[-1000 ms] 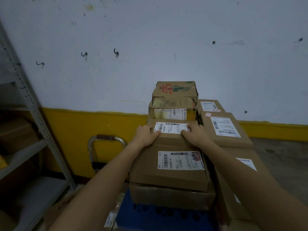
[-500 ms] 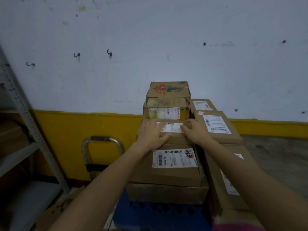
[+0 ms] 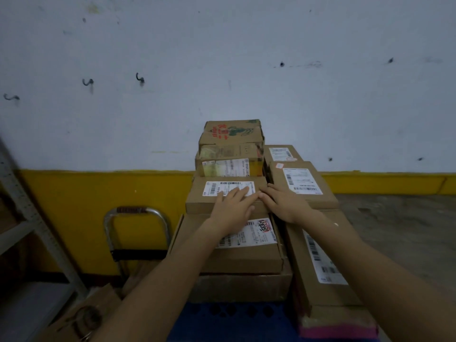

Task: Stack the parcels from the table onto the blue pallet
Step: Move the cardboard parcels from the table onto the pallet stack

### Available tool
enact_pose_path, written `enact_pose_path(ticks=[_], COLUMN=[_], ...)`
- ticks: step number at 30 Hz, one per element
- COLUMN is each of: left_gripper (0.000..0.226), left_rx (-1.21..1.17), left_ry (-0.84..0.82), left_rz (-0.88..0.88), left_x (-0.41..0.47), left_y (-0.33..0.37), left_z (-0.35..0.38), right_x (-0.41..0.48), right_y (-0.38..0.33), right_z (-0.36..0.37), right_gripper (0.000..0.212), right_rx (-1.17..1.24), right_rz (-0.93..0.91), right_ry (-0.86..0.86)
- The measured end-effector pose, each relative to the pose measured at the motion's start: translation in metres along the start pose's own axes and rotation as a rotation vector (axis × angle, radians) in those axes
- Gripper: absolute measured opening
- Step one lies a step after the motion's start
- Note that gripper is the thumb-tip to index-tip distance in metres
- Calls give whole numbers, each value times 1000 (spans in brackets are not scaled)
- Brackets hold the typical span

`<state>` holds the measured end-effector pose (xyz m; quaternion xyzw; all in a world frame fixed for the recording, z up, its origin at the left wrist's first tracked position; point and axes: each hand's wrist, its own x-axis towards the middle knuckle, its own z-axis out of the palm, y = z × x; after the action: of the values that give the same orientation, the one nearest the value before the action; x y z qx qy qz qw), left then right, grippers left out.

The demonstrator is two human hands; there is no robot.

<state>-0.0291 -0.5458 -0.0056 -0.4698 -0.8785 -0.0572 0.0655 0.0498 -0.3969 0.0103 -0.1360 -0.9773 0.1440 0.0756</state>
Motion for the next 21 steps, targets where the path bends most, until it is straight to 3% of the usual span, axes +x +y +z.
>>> enact_pose_path(ticks=[10, 16, 21], left_gripper=[54, 56, 59], left_rx=[-2, -100, -123], left_ry=[-38, 3, -140], left_rz=[-36, 313, 297], left_x=[-13, -50, -71], left_y=[-16, 17, 33], left_z=[-15, -15, 2], right_x=[-18, -21, -21], right_y=[14, 8, 3], right_z=[2, 4, 2], right_gripper=[58, 56, 52], right_rx=[26, -83, -111], right_rz=[-6, -65, -104], right_ry=[43, 19, 41])
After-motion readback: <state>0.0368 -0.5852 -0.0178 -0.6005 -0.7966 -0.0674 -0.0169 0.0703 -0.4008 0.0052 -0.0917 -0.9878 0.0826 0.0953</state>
